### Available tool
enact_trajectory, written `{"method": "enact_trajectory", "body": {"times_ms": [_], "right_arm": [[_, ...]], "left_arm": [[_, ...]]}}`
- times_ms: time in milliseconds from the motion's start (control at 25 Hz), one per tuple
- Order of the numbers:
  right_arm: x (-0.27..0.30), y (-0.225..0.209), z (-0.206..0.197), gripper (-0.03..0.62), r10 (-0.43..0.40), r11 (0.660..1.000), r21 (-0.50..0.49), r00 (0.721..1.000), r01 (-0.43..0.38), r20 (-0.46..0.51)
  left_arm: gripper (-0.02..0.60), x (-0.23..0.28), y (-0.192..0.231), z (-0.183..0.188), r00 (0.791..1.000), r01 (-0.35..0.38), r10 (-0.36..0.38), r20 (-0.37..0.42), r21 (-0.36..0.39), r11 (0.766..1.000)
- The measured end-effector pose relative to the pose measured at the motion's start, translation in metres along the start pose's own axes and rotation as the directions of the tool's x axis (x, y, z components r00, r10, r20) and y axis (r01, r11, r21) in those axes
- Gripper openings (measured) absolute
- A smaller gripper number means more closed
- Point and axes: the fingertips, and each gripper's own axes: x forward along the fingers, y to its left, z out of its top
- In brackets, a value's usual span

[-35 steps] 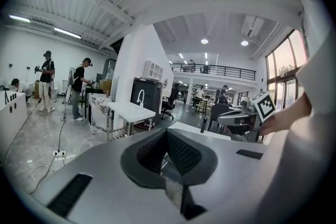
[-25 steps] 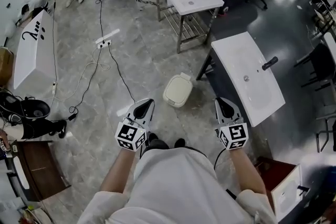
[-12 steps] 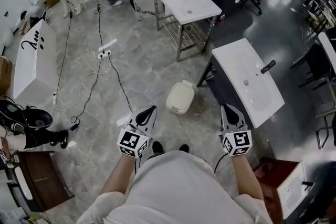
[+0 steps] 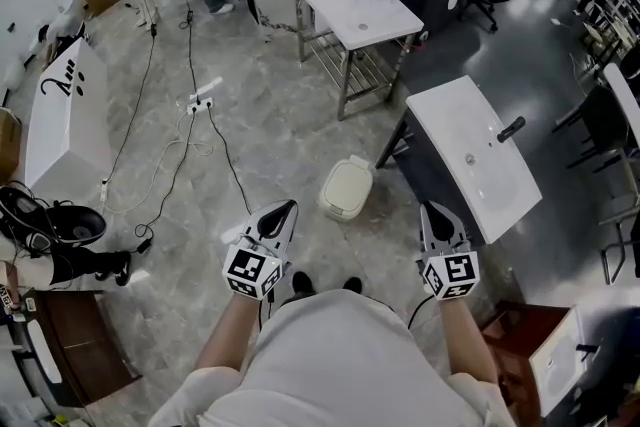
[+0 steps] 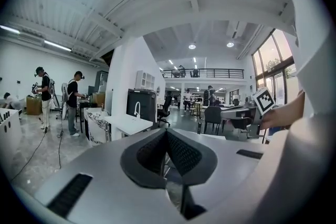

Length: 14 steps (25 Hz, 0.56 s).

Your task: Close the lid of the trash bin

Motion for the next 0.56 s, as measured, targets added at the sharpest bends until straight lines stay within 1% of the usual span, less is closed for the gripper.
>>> {"method": "enact_trajectory", "body": {"times_ms": [560], "right_arm": [[0.011, 0.002, 0.010, 0.032, -0.007, 1.000, -0.006, 1.000, 0.007, 0.007]], "left_arm": [[0.005, 0.006, 0.010, 0.006, 1.000, 0.001, -0.001, 0.019, -0.020, 1.000]]}}
